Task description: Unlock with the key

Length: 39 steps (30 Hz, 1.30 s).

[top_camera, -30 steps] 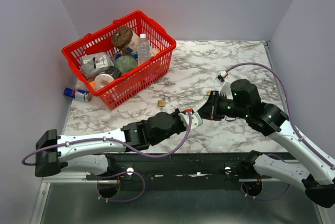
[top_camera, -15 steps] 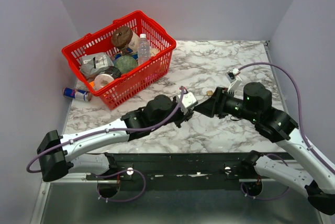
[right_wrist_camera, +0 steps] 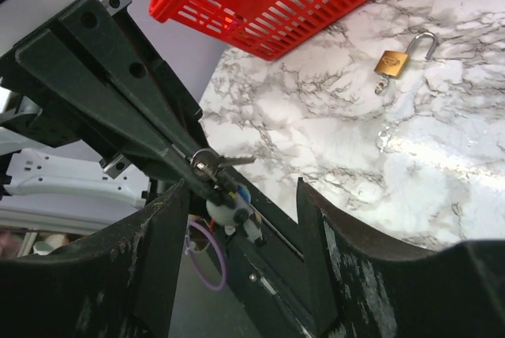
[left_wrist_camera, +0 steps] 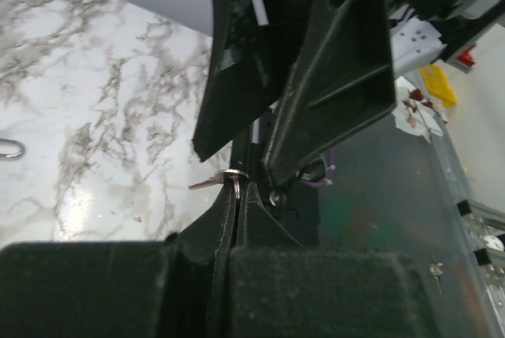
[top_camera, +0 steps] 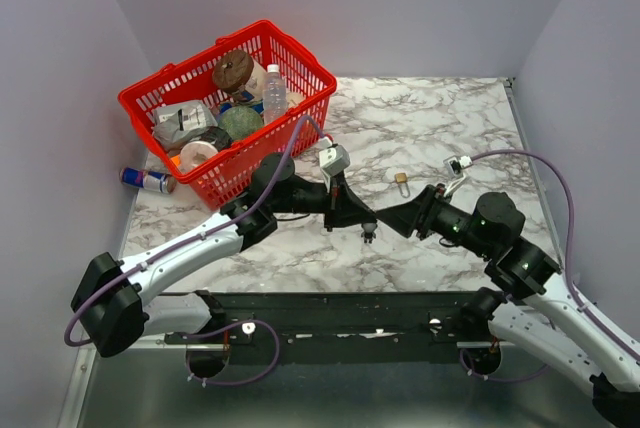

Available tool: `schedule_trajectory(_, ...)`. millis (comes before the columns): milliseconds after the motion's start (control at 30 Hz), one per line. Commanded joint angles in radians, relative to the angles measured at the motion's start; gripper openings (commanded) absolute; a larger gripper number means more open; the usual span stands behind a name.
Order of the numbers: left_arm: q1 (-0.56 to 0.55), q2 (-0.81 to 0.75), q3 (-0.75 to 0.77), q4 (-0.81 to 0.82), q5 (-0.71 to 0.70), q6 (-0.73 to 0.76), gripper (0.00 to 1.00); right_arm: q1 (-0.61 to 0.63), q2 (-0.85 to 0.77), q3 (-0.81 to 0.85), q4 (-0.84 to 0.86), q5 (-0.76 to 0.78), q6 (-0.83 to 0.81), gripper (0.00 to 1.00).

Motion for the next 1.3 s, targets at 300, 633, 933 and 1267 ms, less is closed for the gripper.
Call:
schedule_trajectory(300,0.007,-0.015,-0.005,-0.019,-0.014,0.016,0.0,-0.007,0.06,-0.131,0.423,-0.132,0.205,0.58)
schedule_trajectory(633,0.007,-0.042,-0.001,-0.091,-0.142,0.067,0.0,-0.007,0.07,-0.161,0.472,-0.157,0.222,0.47)
schedule_trajectory(933,0.007,-0.061,0.007,-0.151,-0.227,0.109,0.0,-0.007,0.073,-0.148,0.371,-0.106,0.187,0.44)
schedule_trajectory(1267,0.002,-0.07,0.004,-0.17,-0.286,0.133,0.0,-0.007,0.085,-0.146,0.36,-0.107,0.198,0.6)
